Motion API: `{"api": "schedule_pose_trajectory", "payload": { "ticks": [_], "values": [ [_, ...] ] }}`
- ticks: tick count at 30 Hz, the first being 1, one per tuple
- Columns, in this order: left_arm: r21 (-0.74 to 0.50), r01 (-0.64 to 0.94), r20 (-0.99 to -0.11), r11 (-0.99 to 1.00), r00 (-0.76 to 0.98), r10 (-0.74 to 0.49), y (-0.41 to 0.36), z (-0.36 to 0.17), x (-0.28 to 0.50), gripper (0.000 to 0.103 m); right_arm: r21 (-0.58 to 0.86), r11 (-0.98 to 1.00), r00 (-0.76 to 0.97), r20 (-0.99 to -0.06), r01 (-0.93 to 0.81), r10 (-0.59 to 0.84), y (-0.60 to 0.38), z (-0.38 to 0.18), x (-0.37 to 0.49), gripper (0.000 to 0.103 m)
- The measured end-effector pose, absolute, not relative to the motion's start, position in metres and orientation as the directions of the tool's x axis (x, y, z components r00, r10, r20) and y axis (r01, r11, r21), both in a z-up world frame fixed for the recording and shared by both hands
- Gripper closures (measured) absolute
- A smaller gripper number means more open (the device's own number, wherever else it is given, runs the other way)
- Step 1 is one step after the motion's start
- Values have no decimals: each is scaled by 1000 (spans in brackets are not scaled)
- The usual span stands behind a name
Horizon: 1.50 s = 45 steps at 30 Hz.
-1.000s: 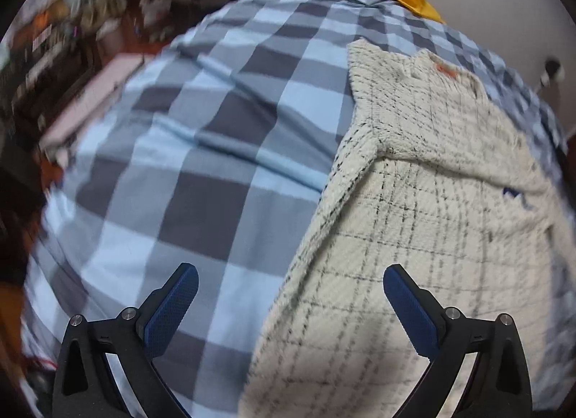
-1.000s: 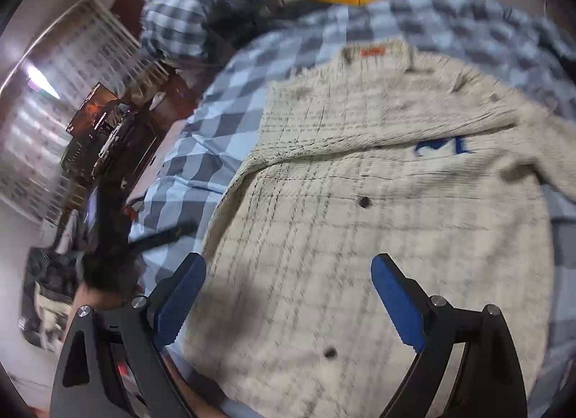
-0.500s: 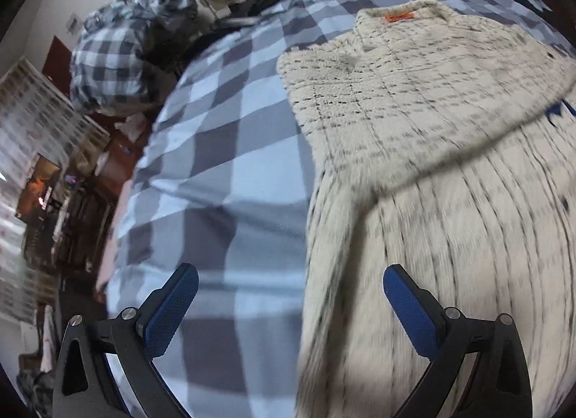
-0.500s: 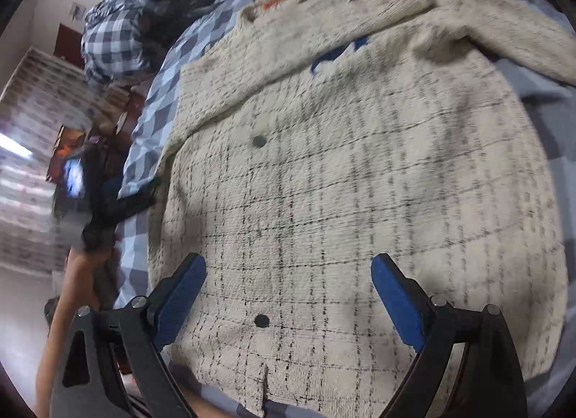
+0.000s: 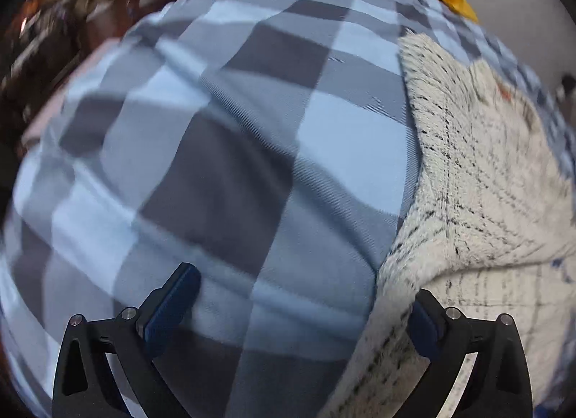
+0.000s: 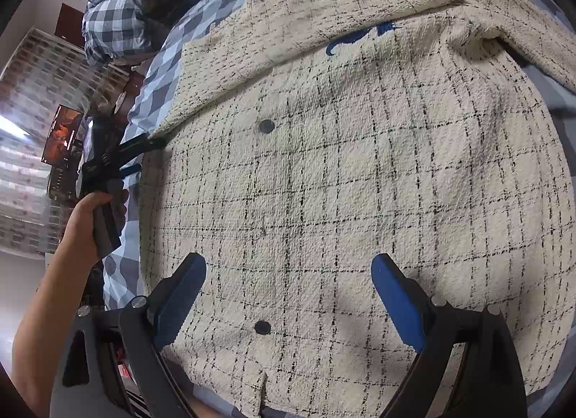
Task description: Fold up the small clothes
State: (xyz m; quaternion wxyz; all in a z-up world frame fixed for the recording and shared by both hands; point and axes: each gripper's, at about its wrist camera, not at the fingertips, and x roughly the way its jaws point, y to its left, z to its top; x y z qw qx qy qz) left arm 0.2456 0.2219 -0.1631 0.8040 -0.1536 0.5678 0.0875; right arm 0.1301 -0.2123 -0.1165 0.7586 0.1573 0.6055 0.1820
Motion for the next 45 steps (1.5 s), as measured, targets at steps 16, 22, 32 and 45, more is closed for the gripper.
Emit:
{"api": "schedule_pose_trajectory", "payload": {
  "ticks": [16,22,32,45],
  "values": [
    [30,-96,-877,995,476,72,124,-52,254,0,509,860,168,-845,-41,508,-218,-114,125,12],
    [-42,-68,-915,997,403,-11,68,-105,302,0,518,855,131,-848,5,513,-225,-124,126,12],
    [-23,-188,-934,982,354,46,151,-155,288,0,513,859,100,-854,-13,511,-218,-140,137,12],
    [-107,-245,-842,964,538,44,153,-23,112,0,506,862,225,-840,-1,493,-228,-131,126,12]
  ]
}}
